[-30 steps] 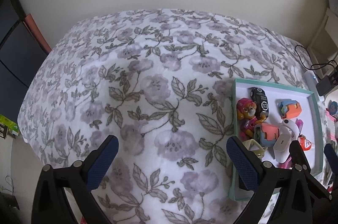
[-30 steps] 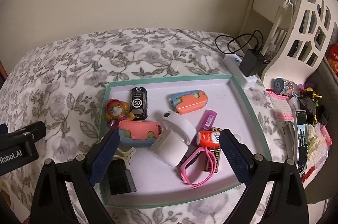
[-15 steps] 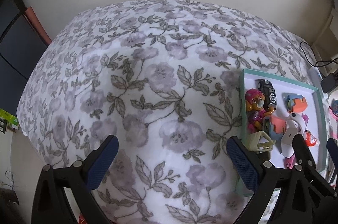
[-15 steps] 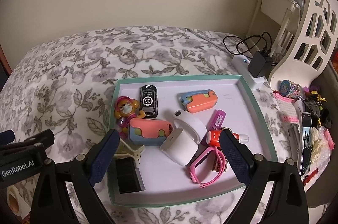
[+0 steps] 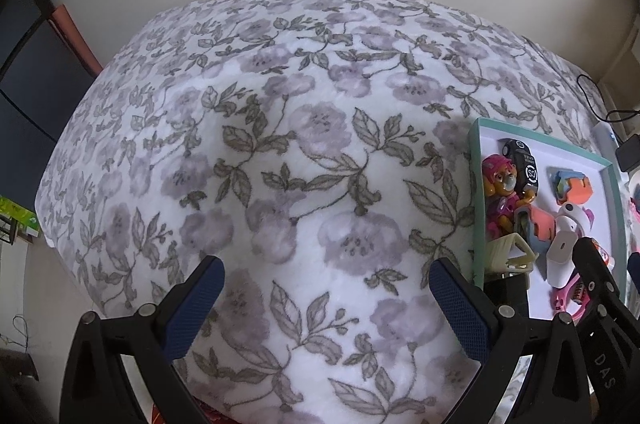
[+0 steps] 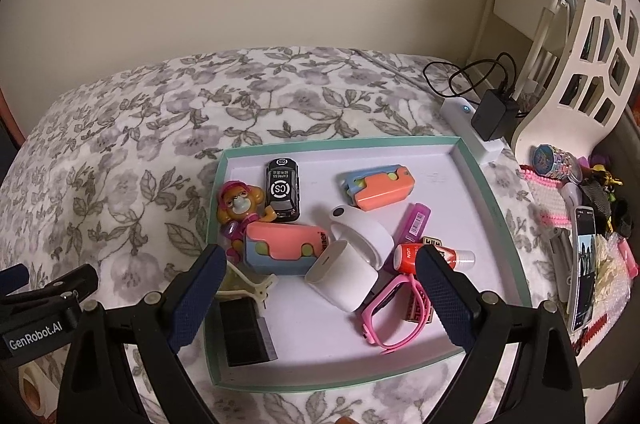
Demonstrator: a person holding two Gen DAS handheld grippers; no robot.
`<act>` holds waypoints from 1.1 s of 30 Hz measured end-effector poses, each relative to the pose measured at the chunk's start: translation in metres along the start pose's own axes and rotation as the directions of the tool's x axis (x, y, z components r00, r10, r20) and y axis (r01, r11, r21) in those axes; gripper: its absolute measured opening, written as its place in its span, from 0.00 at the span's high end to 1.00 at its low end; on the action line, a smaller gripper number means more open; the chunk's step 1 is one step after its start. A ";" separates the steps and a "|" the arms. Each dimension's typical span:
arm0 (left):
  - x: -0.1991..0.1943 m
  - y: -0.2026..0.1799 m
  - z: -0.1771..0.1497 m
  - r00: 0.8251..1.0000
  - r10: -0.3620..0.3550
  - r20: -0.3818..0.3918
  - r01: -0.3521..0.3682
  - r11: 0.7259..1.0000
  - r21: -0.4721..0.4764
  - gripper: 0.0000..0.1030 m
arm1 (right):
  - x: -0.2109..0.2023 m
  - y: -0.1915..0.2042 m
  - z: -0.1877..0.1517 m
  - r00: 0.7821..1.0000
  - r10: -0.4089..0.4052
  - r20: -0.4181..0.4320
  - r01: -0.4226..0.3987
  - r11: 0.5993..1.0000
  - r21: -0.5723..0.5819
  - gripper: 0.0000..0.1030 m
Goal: Organize rigid objects
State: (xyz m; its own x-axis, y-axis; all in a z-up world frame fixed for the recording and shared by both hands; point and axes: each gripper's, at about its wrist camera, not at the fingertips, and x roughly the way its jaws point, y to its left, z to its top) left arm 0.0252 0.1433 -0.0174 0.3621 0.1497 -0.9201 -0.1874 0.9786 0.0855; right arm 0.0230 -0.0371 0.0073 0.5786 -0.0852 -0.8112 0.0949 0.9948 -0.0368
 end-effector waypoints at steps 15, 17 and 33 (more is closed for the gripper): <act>0.005 0.005 0.000 1.000 -0.015 -0.025 0.015 1.000 -0.025 0.00 | 0.002 0.002 0.000 1.000 0.017 -0.006 -0.017 1.000 -0.002 0.07; 0.004 0.006 0.000 1.000 -0.015 -0.023 0.014 1.000 -0.026 0.00 | 0.003 0.002 0.000 1.000 0.018 -0.010 -0.018 1.000 0.001 0.07; 0.005 0.005 0.001 1.000 -0.013 -0.024 0.012 1.000 -0.025 0.00 | 0.004 0.002 -0.001 0.999 0.032 -0.019 -0.031 0.999 0.018 0.07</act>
State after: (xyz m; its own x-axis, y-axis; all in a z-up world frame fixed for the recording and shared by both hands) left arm 0.0270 0.1495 -0.0210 0.3422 0.1335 -0.9301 -0.2059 0.9765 0.0644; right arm 0.0247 -0.0358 0.0036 0.5661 -0.0525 -0.8227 0.0910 0.9959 -0.0010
